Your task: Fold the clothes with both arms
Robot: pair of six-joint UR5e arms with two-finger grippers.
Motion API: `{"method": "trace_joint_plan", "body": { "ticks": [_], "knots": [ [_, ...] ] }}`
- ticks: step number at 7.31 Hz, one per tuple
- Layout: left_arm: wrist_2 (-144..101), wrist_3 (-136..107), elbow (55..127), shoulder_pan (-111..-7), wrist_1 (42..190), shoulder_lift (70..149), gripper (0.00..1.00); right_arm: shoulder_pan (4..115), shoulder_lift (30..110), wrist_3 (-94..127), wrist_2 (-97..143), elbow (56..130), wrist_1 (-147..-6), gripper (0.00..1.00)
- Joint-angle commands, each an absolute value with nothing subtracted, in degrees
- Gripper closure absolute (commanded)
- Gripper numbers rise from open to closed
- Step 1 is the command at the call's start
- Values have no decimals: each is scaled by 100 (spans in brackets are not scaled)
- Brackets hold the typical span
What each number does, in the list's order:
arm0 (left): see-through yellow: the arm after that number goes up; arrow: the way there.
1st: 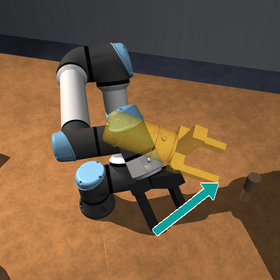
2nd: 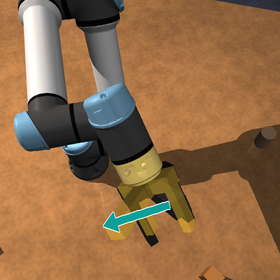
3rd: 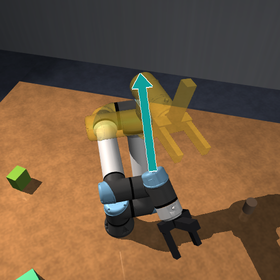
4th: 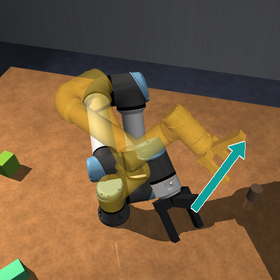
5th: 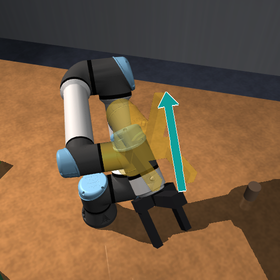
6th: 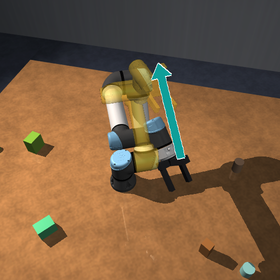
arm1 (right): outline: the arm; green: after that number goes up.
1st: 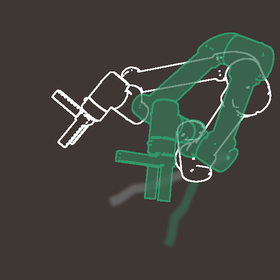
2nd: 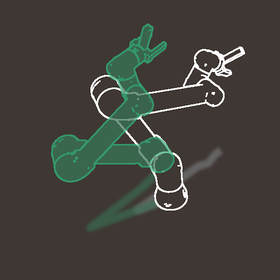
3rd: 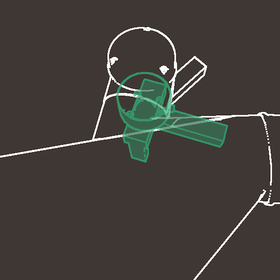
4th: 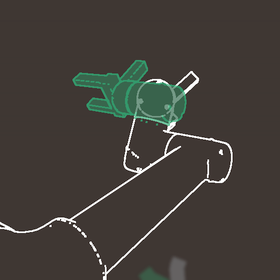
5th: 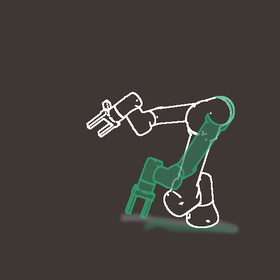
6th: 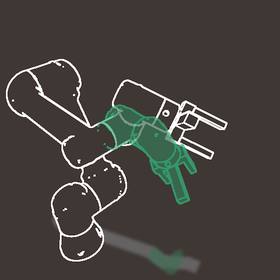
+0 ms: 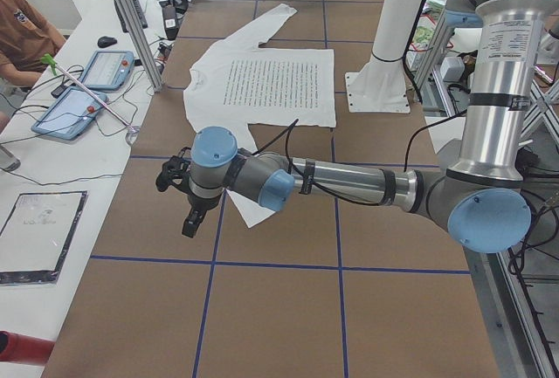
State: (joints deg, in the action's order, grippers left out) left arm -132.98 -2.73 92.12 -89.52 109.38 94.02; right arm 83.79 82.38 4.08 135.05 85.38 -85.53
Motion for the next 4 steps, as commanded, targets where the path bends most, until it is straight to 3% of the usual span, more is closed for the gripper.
{"method": "trace_joint_plan", "body": {
  "ticks": [1,4],
  "knots": [
    [-13341,-264,9308,-8947,10986,9229,0,8341,8306,404,13544,8561,-8220,0],
    [-13351,-272,9299,-8886,11311,9202,0,7999,8656,544,13990,8525,-7831,0]
  ]
}}
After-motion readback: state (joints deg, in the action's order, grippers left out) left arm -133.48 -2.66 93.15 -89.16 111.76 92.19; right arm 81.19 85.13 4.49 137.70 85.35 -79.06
